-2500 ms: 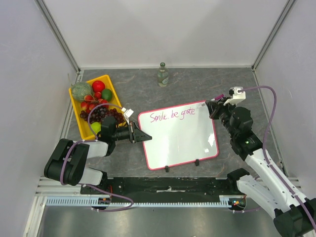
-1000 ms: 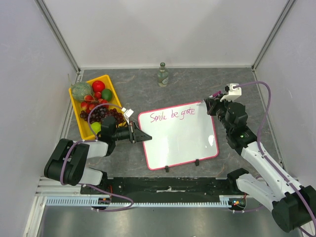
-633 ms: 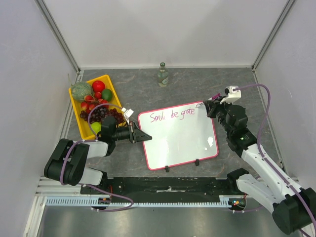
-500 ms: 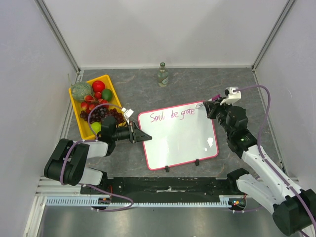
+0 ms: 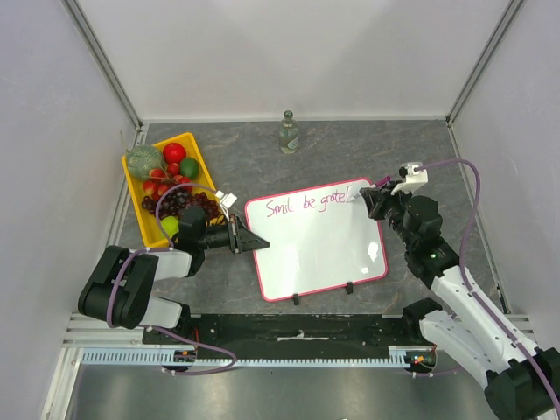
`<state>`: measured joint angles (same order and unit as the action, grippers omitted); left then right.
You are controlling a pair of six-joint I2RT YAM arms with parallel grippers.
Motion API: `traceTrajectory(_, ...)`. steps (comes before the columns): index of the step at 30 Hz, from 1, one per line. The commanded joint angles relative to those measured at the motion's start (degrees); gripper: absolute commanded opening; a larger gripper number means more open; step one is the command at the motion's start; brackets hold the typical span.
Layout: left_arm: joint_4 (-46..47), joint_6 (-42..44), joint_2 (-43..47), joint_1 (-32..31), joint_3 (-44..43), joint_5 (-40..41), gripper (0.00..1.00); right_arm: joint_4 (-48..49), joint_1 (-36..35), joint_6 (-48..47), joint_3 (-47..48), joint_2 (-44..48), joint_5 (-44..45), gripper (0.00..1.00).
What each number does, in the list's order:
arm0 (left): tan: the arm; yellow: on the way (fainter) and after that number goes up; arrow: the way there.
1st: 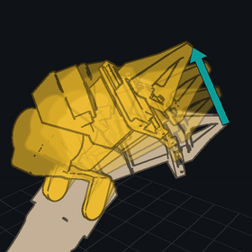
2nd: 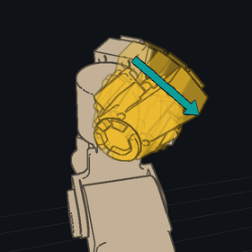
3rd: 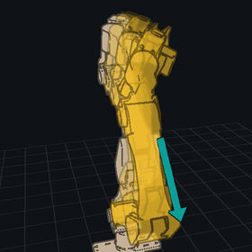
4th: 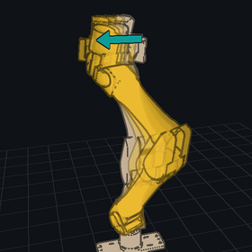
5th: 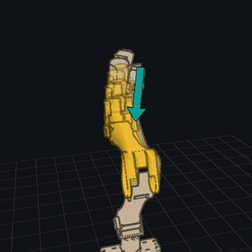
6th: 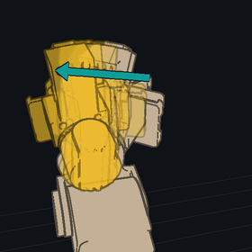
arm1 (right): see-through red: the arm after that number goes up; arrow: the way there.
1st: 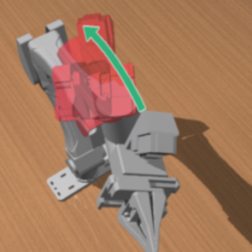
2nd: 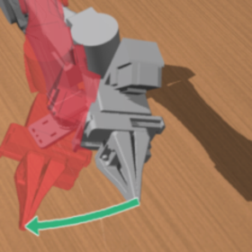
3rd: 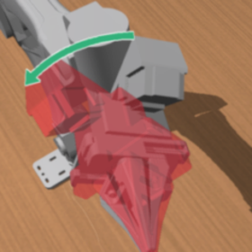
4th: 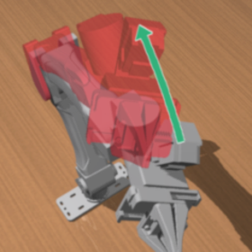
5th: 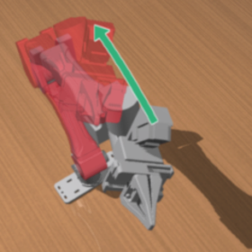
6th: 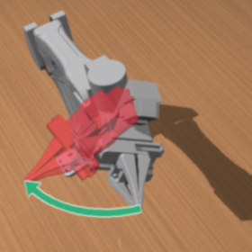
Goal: Write a sentence on the whiteboard
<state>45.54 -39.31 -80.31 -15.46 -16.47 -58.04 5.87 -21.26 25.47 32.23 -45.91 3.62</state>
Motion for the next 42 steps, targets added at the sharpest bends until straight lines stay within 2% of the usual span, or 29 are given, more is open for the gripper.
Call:
traceTrajectory(1, -1.68, 6.09, -0.63, -0.88, 1.09, 2.93, 0.02, -3.49, 0.08, 0.10, -1.73, 1.87, -1.33, 0.00)
traceTrajectory(16, -1.68, 6.00, -0.55, -0.88, 1.18, 2.93, 0.02, -0.60, 0.08, 3.79, -1.12, 3.89, -7.66, 0.00)
traceTrajectory(26, -1.68, 6.00, -0.55, -0.80, 1.18, 2.85, 0.02, 0.72, 0.16, 2.57, 5.30, 0.21, -3.97, 0.00)
traceTrajectory(42, -1.68, 6.09, -0.72, -0.88, 1.00, 2.67, 0.02, 1.07, 0.51, 0.81, 3.54, -2.60, 1.57, 0.00)
